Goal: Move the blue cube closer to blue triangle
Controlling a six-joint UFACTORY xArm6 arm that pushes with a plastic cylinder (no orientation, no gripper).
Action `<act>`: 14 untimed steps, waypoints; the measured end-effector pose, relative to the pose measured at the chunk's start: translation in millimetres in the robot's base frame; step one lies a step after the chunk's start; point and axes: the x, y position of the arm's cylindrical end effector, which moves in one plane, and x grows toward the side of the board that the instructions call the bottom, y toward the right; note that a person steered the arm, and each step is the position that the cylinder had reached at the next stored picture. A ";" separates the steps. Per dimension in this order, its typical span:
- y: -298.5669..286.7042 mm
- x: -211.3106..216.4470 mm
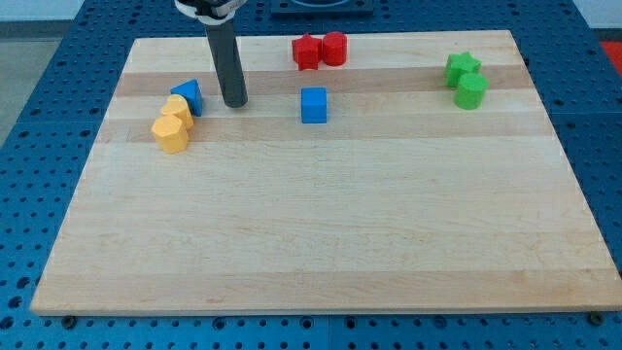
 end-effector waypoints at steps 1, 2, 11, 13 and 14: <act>0.0 38.4; 18.0 71.9; 119.3 34.9; 95.3 12.8; 78.1 8.6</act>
